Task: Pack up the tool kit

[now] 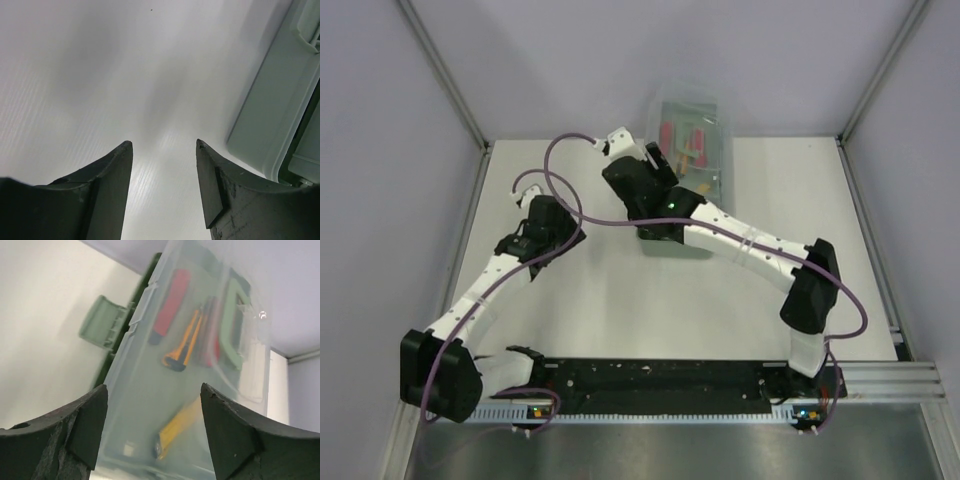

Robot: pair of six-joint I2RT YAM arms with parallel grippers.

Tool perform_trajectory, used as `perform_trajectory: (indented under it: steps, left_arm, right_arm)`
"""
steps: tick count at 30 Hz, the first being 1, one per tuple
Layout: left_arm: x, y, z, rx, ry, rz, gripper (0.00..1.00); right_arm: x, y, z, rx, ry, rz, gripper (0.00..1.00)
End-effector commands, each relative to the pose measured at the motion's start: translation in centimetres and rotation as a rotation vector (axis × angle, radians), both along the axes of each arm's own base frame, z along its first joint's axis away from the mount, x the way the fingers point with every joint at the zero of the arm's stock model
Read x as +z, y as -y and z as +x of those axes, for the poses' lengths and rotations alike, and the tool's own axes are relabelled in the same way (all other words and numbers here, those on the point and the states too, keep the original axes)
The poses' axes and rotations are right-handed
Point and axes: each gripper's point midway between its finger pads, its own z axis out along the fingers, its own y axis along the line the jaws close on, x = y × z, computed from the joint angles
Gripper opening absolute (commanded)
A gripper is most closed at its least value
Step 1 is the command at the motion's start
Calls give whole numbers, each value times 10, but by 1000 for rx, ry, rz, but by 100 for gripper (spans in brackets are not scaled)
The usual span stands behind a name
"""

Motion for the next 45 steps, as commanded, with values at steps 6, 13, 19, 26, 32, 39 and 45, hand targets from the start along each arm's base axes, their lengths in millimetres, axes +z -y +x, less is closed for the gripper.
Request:
perform_trajectory:
  steps: [6, 13, 19, 26, 32, 39, 45]
  left_arm:
    - [-1, 0, -1, -20, 8, -19, 59]
    - [-1, 19, 5, -112, 14, -81, 66]
    - [31, 67, 16, -414, 142, -183, 71]
    - [84, 98, 32, -594, 360, -239, 74]
    - [115, 123, 65, -605, 451, -306, 75]
    - [105, 153, 98, -610, 393, -351, 74]
    - [87, 173, 102, -651, 308, -359, 69]
  right_arm:
    - [32, -33, -36, 260, -95, 296, 73]
    - [61, -7, -49, 263, -70, 381, 75]
    - [63, 66, -40, 174, -95, 535, 79]
    - [33, 132, -14, 119, -161, 672, 91]
    - [11, 141, 23, 134, -239, 736, 90]
    - [-15, 137, 64, 56, -289, 759, 83]
    - [-48, 131, 77, 18, -359, 763, 72]
